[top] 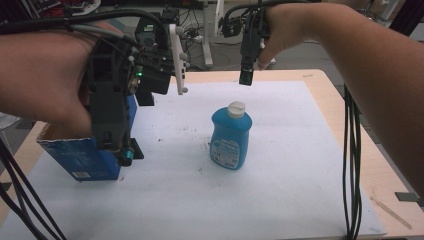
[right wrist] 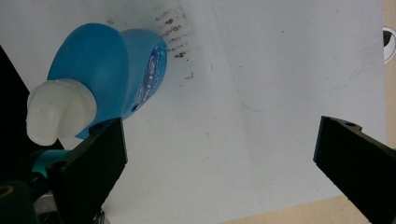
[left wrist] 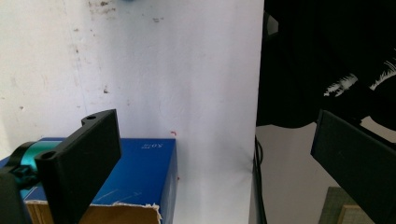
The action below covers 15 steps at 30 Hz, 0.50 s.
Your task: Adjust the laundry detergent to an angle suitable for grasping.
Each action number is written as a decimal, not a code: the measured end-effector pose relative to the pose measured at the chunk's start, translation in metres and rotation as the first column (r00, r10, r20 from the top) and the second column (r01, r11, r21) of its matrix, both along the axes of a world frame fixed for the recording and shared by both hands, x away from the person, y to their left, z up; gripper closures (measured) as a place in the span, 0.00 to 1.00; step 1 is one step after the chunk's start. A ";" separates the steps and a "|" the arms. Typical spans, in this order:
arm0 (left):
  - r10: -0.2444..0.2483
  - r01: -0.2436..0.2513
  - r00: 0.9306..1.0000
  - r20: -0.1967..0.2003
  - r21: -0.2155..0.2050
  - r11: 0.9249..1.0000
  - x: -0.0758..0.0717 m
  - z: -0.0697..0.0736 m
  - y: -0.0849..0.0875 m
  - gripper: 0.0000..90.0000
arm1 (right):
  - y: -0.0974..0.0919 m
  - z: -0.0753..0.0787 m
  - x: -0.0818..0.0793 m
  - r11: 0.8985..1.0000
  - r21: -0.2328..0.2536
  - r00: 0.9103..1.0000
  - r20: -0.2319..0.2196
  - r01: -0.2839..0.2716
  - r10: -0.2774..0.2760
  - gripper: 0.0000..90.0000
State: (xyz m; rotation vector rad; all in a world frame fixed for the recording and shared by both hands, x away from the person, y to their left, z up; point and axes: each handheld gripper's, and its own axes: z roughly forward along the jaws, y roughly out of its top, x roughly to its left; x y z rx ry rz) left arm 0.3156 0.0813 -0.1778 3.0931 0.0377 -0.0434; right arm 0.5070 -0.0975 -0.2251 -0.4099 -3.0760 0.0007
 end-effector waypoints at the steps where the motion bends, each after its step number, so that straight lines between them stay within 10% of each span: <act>1: 0.002 -0.002 1.000 0.000 0.001 1.000 0.000 0.000 0.000 0.02 | 0.000 0.000 0.000 1.000 0.002 1.000 0.001 -0.005 0.005 0.02; 15: 0.010 -0.010 1.000 0.001 0.002 1.000 -0.004 0.001 -0.002 0.02 | 0.002 -0.001 -0.004 1.000 -0.008 1.000 -0.001 -0.011 0.011 0.02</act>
